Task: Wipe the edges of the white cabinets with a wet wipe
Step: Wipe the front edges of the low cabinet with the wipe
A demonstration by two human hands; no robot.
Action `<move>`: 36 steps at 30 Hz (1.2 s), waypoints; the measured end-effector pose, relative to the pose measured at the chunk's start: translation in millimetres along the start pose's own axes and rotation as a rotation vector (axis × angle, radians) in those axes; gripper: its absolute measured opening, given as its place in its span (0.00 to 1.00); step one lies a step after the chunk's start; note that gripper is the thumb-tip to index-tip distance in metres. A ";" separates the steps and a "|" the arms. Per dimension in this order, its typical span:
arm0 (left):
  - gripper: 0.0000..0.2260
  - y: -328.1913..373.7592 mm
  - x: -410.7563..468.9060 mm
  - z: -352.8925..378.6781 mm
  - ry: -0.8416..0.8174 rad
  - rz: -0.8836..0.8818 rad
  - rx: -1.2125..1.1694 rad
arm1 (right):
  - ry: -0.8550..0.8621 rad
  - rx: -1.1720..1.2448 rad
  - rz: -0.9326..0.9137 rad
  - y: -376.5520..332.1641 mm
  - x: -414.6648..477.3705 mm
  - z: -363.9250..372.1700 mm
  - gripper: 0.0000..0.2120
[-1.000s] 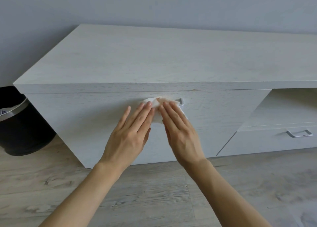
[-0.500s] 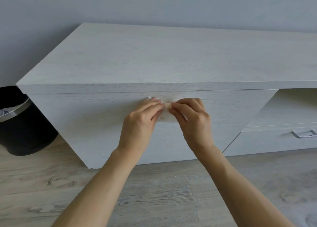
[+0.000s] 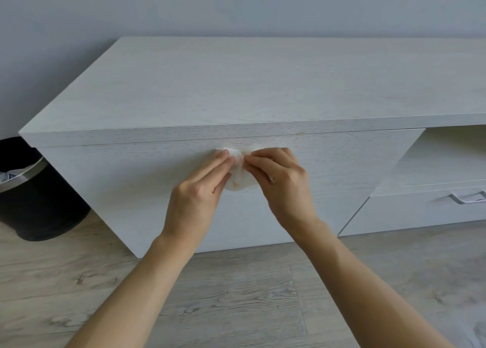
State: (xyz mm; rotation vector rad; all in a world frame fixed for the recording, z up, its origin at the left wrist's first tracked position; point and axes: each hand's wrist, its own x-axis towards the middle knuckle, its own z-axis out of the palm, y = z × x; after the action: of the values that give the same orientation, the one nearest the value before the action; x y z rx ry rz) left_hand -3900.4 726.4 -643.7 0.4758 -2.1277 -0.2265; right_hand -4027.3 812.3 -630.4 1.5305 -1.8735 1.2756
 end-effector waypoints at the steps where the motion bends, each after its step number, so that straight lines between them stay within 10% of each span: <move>1: 0.14 3.2 -0.3 1.9 0.002 0.015 0.006 | 0.015 0.000 0.015 5.5 -0.2 -4.8 0.05; 36: 0.12 10.2 8.0 5.5 0.002 0.057 0.017 | 0.029 -0.072 -0.055 27.4 -10.1 -27.2 0.08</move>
State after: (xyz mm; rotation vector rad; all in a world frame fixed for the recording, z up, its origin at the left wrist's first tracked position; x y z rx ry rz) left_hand -3911.5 732.3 -637.3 0.4240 -2.1395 -0.1759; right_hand -4055.6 840.1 -635.3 1.5078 -1.8263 1.1869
